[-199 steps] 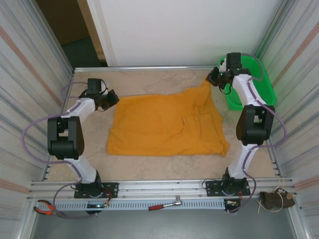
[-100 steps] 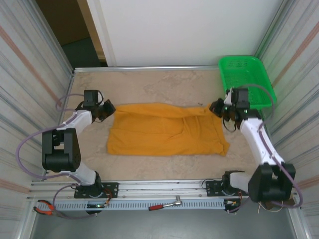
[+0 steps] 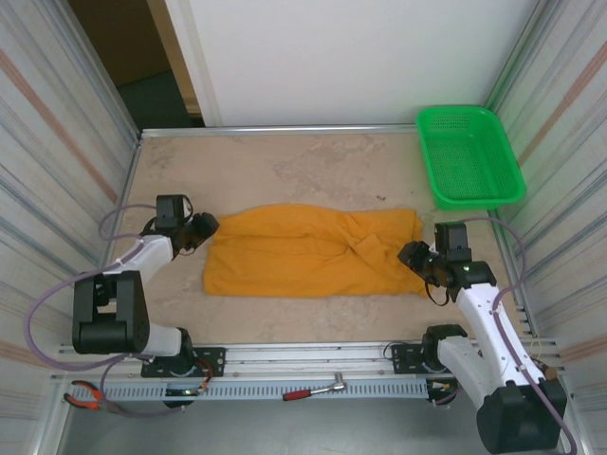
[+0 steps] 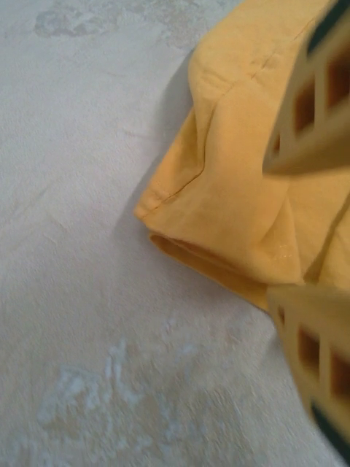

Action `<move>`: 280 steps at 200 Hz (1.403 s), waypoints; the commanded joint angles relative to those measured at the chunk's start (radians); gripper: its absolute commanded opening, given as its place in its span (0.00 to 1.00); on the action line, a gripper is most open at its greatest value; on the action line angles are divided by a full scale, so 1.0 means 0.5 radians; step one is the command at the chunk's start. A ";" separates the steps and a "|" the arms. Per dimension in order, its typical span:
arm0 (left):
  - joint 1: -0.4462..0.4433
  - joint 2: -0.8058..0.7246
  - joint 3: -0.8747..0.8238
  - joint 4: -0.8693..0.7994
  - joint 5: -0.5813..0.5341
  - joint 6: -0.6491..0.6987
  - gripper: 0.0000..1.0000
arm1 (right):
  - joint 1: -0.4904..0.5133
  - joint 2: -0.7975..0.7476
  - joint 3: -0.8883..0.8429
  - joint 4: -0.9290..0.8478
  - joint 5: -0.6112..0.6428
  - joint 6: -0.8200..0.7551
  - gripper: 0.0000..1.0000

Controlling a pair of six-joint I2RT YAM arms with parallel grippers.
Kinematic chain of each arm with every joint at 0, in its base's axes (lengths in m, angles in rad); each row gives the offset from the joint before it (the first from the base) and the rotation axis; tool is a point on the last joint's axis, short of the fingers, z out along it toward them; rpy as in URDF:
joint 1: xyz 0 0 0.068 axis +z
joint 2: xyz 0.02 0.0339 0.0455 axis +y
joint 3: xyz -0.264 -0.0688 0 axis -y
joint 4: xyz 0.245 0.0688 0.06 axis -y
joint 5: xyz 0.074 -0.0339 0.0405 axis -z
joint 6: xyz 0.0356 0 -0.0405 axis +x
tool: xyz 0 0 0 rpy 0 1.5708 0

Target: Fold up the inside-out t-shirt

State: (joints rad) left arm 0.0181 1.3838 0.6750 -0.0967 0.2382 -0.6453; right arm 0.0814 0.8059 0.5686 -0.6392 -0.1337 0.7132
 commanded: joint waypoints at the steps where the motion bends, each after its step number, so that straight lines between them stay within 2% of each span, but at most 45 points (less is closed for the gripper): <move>1: 0.021 -0.139 -0.046 -0.046 -0.148 -0.030 0.71 | 0.013 -0.059 0.053 -0.080 0.163 0.059 0.52; 18: 0.037 -0.207 -0.011 -0.069 -0.156 -0.008 0.78 | 0.017 0.033 0.183 -0.026 0.088 -0.017 0.51; 41: 0.034 -0.160 0.137 -0.128 -0.078 0.063 0.81 | 0.098 0.349 0.403 0.056 -0.031 -0.191 0.50; 77: -0.008 0.095 0.374 -0.258 0.025 0.140 0.82 | 0.301 1.026 0.725 0.153 -0.048 -0.401 0.57; 101: -0.042 0.174 0.420 -0.281 0.039 0.134 0.82 | 0.389 1.308 0.786 0.247 -0.015 -0.437 0.57; 136: -0.070 0.159 0.396 -0.248 0.046 0.094 0.83 | 0.438 1.555 0.774 0.365 0.061 -0.442 0.56; 151: -0.084 0.156 0.400 -0.251 0.047 0.088 0.83 | 0.438 1.633 0.782 0.394 0.068 -0.442 0.50; 160: -0.088 0.153 0.401 -0.256 0.047 0.088 0.83 | 0.436 1.655 0.786 0.402 0.065 -0.444 0.37; 180: -0.091 0.136 0.396 -0.255 0.041 0.078 0.83 | 0.437 1.628 0.772 0.382 0.050 -0.457 0.00; 235: -0.100 0.101 0.365 -0.231 0.072 0.066 0.83 | 0.534 1.224 0.635 0.175 0.083 -0.468 0.00; 280: -0.102 0.082 0.342 -0.232 0.076 0.073 0.83 | 0.900 0.893 0.387 0.020 0.134 -0.221 0.00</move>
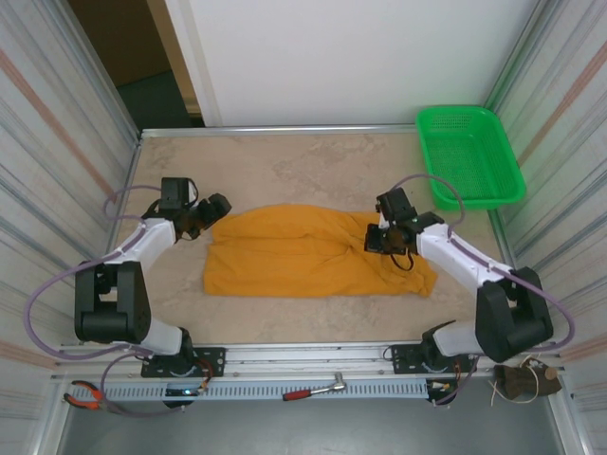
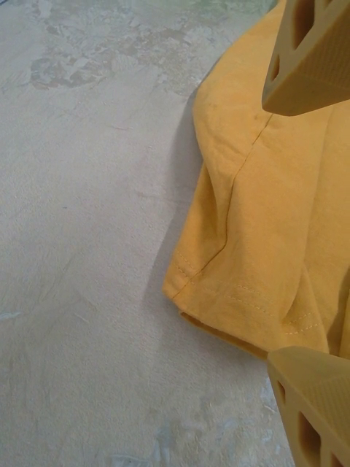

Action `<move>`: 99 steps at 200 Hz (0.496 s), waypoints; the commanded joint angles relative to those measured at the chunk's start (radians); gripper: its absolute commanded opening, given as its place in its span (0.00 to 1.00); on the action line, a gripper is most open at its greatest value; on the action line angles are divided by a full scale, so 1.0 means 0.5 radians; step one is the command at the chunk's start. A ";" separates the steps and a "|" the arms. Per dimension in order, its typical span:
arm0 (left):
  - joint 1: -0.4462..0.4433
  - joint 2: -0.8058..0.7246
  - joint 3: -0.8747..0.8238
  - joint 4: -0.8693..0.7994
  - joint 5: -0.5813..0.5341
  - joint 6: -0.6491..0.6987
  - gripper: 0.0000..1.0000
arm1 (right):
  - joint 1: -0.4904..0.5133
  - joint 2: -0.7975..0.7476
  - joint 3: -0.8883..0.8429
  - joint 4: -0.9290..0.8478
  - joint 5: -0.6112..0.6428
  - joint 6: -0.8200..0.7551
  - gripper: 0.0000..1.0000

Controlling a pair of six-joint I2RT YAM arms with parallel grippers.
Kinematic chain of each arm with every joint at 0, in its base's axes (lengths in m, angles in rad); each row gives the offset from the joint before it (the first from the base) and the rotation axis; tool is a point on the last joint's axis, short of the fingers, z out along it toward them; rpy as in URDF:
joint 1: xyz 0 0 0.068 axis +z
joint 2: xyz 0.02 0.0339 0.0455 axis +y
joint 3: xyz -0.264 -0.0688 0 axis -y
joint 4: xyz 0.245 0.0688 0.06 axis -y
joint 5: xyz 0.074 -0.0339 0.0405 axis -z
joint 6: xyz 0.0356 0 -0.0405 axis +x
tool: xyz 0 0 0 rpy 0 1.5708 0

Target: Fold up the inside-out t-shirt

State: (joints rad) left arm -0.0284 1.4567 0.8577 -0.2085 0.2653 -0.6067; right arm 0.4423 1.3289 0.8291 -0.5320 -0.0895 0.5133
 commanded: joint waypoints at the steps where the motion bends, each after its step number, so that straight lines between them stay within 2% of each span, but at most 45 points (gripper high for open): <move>1: -0.008 -0.064 -0.024 -0.009 0.023 -0.001 0.83 | 0.190 -0.164 -0.141 -0.199 0.046 0.187 0.00; 6: -0.010 -0.068 -0.024 -0.011 0.022 -0.001 0.83 | 0.241 -0.212 -0.170 -0.218 0.043 0.227 0.00; 12: -0.009 -0.068 -0.018 -0.011 0.023 0.003 0.83 | 0.307 -0.278 -0.204 -0.237 0.042 0.268 0.07; 27: -0.008 -0.075 0.000 -0.022 0.030 0.008 0.83 | 0.382 -0.443 -0.229 -0.317 0.087 0.340 0.35; 37: -0.010 -0.073 0.017 -0.033 0.029 0.012 0.83 | 0.358 -0.531 -0.191 -0.348 0.139 0.341 0.46; 59: -0.010 -0.067 0.061 -0.067 0.018 0.024 0.83 | 0.149 -0.523 -0.010 -0.308 0.096 0.251 0.45; 74: -0.008 -0.060 0.077 -0.080 0.017 0.022 0.83 | 0.006 -0.377 0.091 -0.240 0.043 0.185 0.44; 99: -0.010 -0.056 0.074 -0.083 0.017 0.010 0.83 | -0.122 -0.054 0.181 -0.076 0.006 0.120 0.40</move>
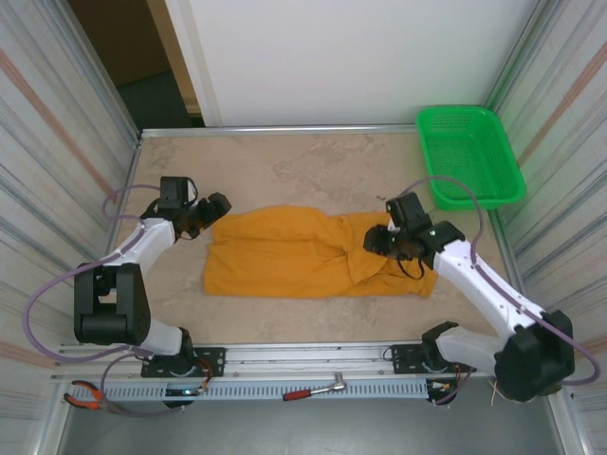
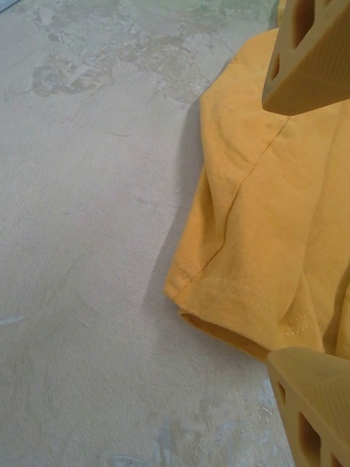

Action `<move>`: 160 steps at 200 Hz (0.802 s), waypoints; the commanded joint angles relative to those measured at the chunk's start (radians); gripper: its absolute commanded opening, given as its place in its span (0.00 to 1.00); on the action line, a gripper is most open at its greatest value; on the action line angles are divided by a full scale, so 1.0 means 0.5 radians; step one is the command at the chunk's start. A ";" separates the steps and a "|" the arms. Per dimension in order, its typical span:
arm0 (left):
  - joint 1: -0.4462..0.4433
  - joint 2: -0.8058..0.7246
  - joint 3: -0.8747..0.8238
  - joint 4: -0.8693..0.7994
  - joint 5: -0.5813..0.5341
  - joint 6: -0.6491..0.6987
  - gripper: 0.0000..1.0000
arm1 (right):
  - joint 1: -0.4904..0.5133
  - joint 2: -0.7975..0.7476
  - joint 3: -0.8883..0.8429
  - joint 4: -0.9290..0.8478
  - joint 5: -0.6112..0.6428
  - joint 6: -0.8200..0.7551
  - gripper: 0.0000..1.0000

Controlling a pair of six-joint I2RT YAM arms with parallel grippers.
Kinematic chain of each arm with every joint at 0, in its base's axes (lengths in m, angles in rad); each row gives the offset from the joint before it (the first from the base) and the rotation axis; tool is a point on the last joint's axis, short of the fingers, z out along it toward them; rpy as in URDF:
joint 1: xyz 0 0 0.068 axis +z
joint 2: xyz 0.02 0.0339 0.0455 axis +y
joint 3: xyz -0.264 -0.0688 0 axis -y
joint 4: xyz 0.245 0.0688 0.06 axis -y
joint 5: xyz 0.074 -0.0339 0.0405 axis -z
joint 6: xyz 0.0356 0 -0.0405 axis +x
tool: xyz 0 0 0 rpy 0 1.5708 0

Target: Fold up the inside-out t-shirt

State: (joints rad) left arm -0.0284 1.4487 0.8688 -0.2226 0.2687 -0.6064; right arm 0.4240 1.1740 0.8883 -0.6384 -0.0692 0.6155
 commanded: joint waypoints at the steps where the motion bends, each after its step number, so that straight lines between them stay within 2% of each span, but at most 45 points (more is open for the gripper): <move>1: -0.010 -0.039 0.050 -0.055 0.008 0.008 0.83 | -0.088 0.268 0.065 0.144 -0.034 -0.087 0.40; 25: -0.010 -0.026 0.047 -0.054 0.013 -0.008 0.83 | -0.137 0.504 0.038 0.227 0.059 -0.096 0.31; 46: -0.009 -0.023 0.042 -0.040 0.030 -0.013 0.83 | -0.170 0.520 -0.171 0.306 0.043 -0.070 0.27; 67: -0.008 -0.012 0.047 -0.043 0.025 0.005 0.83 | -0.159 0.343 -0.393 0.293 -0.028 -0.013 0.17; 93: -0.008 0.021 0.056 -0.020 0.043 -0.003 0.83 | -0.156 -0.019 -0.600 0.137 -0.066 0.097 0.14; 108: -0.011 0.035 0.057 -0.012 0.048 -0.010 0.83 | -0.155 -0.199 -0.593 0.095 -0.080 0.109 0.17; 122: -0.013 0.039 0.054 -0.020 0.038 -0.017 0.83 | -0.158 -0.226 -0.468 0.083 -0.099 0.068 0.23; 142: -0.014 0.051 0.065 -0.116 -0.032 -0.031 0.83 | -0.119 -0.007 -0.214 0.132 -0.202 -0.044 0.34; 160: -0.013 0.093 0.100 -0.228 -0.126 -0.037 0.83 | 0.029 0.293 0.052 0.138 -0.126 -0.149 0.40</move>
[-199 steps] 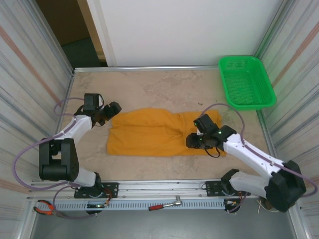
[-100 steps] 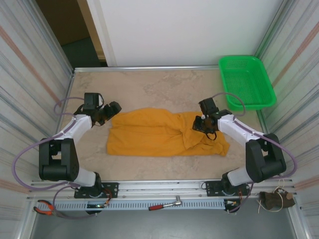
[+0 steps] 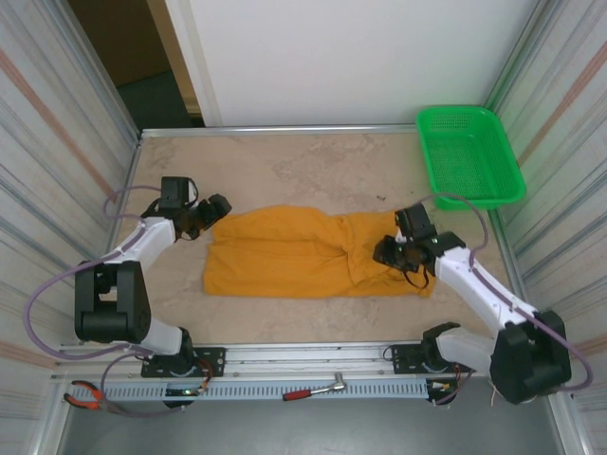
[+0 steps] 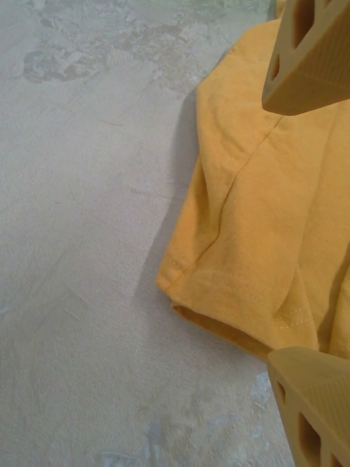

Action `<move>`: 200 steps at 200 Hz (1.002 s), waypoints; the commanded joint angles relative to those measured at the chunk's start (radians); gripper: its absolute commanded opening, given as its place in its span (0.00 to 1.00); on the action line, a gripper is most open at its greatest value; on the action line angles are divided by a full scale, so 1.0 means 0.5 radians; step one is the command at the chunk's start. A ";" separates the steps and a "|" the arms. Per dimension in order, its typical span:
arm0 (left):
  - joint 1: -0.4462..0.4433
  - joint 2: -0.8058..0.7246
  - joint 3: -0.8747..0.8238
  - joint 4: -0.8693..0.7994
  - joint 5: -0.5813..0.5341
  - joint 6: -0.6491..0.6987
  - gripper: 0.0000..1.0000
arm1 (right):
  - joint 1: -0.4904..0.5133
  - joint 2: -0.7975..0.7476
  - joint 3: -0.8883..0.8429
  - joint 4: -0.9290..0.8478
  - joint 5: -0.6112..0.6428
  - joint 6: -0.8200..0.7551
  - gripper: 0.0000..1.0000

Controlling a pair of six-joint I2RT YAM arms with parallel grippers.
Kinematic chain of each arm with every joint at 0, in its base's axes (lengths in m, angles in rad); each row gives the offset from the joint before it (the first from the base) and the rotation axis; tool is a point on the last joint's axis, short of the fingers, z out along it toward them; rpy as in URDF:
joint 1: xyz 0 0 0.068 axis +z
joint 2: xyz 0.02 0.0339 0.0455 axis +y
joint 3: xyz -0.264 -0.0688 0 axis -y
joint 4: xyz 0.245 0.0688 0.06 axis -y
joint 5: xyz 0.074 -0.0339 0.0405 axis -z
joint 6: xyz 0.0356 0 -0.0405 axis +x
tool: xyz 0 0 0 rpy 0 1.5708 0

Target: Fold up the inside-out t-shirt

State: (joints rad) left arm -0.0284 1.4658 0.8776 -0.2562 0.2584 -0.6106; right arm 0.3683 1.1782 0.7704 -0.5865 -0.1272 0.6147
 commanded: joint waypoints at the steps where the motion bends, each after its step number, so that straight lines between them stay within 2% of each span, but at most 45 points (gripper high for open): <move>1: -0.014 0.062 0.084 -0.163 -0.110 -0.028 0.83 | 0.150 0.302 0.302 0.035 -0.007 -0.155 0.40; 23: -0.009 0.154 0.152 -0.216 -0.112 0.018 0.81 | 0.331 0.676 0.585 0.024 0.115 -0.258 0.42; 50: -0.014 0.262 0.232 -0.242 -0.107 0.078 0.78 | 0.435 1.021 0.746 0.050 0.275 -0.310 0.44; 86: -0.039 0.320 0.245 -0.200 -0.083 0.096 0.76 | 0.462 1.161 0.681 0.110 0.329 -0.310 0.44; 102: -0.061 0.369 0.249 -0.180 -0.075 0.100 0.73 | 0.460 1.178 0.627 0.135 0.333 -0.307 0.38; 117: -0.077 0.417 0.245 -0.146 -0.067 0.097 0.62 | 0.446 1.177 0.586 0.138 0.334 -0.306 0.21; 133: -0.087 0.474 0.254 -0.118 -0.064 0.099 0.42 | 0.427 1.128 0.539 0.142 0.328 -0.303 0.07; 147: -0.086 0.509 0.274 -0.114 -0.073 0.109 0.17 | 0.411 1.067 0.494 0.141 0.325 -0.298 0.04; 158: -0.084 0.527 0.301 -0.120 -0.087 0.131 0.01 | 0.397 1.024 0.457 0.139 0.322 -0.289 0.04; 189: -0.062 0.532 0.359 -0.138 -0.144 0.176 0.00 | 0.380 0.950 0.299 0.187 0.288 -0.230 0.05; 197: -0.049 0.522 0.365 -0.141 -0.141 0.181 0.00 | 0.380 0.945 0.264 0.213 0.265 -0.211 0.11; 200: -0.044 0.520 0.364 -0.141 -0.141 0.179 0.00 | 0.380 0.942 0.251 0.222 0.257 -0.206 0.16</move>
State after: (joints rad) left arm -0.0673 1.7390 1.0252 -0.3248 0.2150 -0.5491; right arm 0.5648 1.6821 0.9485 -0.4759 0.0093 0.4755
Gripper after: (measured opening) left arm 0.061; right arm 0.074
